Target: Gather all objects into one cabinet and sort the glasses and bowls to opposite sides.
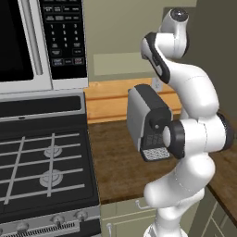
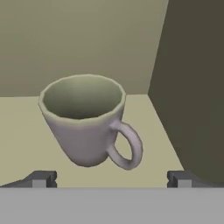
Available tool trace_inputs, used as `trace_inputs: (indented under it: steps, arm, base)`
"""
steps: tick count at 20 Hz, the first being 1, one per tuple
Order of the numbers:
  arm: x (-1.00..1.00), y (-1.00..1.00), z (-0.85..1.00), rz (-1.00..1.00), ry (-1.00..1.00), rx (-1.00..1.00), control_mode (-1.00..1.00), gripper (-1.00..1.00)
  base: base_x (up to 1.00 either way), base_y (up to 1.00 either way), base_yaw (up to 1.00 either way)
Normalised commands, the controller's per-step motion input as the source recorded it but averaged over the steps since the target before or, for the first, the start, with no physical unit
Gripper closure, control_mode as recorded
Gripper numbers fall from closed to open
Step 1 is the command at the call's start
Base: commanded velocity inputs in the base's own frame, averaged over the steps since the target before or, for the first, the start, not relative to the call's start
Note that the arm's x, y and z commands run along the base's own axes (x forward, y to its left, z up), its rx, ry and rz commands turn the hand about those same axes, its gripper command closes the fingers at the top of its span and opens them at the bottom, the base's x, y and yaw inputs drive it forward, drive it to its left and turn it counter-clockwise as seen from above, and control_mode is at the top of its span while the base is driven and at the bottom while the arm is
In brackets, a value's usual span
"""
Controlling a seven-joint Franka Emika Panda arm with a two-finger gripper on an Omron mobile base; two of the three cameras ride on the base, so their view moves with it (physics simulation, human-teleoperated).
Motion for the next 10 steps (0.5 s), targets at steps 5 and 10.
trace_inputs:
  steps: [5,10]
  arm:
    - [0.22,-0.11,0.0,0.0,0.0,-0.12,-1.0,-1.0]
    - [0.28,-0.03,0.0,0.0,0.0,-0.02,-1.0,-1.0]
  base:
    - [0.0,0.0,0.0]
    - [0.0,0.0,0.0]
